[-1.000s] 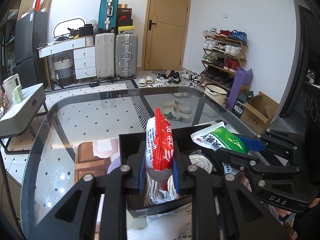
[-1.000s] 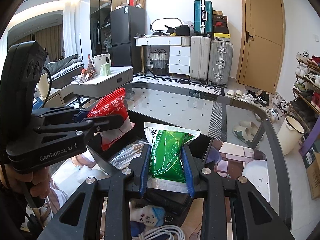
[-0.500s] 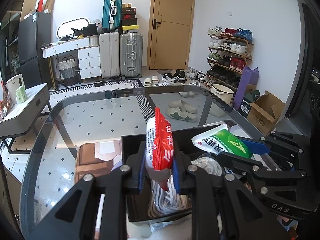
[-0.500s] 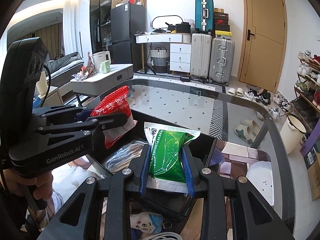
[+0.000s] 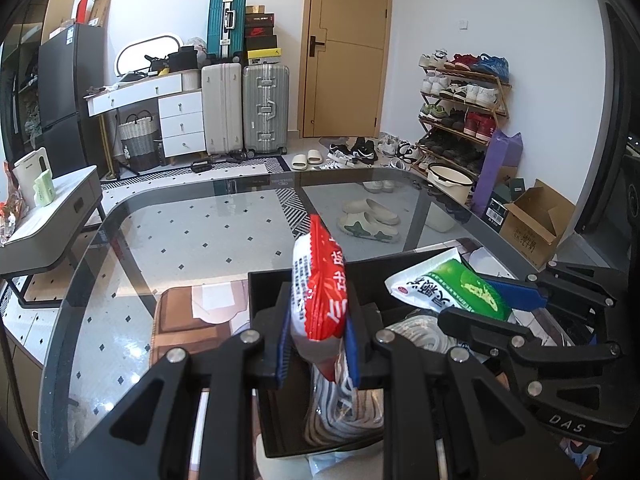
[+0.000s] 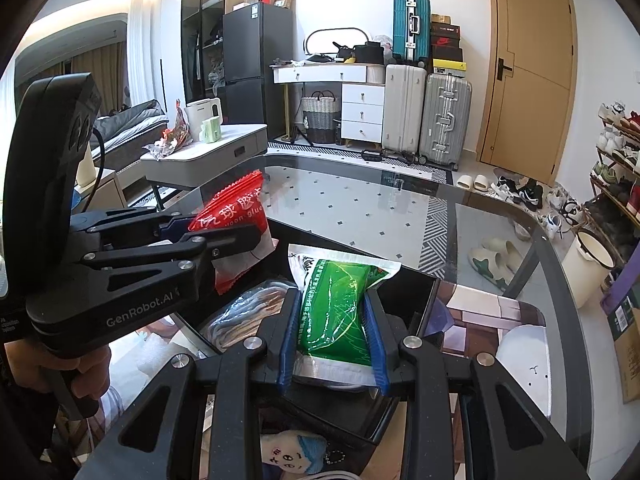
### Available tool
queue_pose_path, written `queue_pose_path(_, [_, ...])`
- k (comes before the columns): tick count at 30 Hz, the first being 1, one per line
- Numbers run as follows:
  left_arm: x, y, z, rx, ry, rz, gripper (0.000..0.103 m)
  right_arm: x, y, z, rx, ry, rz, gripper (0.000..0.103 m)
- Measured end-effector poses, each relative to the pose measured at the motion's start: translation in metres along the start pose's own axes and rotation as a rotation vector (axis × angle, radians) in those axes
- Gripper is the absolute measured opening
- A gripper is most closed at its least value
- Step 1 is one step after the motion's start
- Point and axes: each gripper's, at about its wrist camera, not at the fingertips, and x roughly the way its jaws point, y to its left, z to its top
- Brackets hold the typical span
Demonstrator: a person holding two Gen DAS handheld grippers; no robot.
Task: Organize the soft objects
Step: 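Carry the red pack with the left gripper while the right gripper carries the green sachet over the black box, then open the left gripper over the box while the right gripper releases the green sachet into it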
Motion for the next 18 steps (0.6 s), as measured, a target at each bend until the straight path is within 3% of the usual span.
queue_pose_path(7, [0.004, 0.0, -0.003, 0.015, 0.016, -0.008, 0.02, 0.01, -0.004, -0.003, 0.001, 0.015, -0.002, 0.03])
queue_pose_path(10, [0.006, -0.004, -0.005, 0.03, 0.037, -0.013, 0.023, 0.012, -0.006, -0.004, 0.003, 0.02, -0.002, 0.037])
queue_pose_path(11, [0.006, -0.005, -0.006, 0.036, 0.04, -0.008, 0.025, 0.011, -0.006, -0.004, 0.003, 0.015, -0.003, 0.041])
queue_pose_path(13, [0.004, -0.005, -0.008, 0.041, 0.037, 0.002, 0.049, 0.007, -0.007, -0.005, 0.0, -0.005, -0.009, 0.046])
queue_pose_path(14, [0.002, -0.005, -0.008, 0.042, 0.031, 0.008, 0.054, 0.005, -0.007, -0.005, -0.001, -0.012, -0.008, 0.05])
queue_pose_path(18, [-0.01, -0.004, -0.008, 0.043, 0.014, 0.002, 0.054, -0.009, -0.007, -0.006, -0.012, -0.035, -0.012, 0.056])
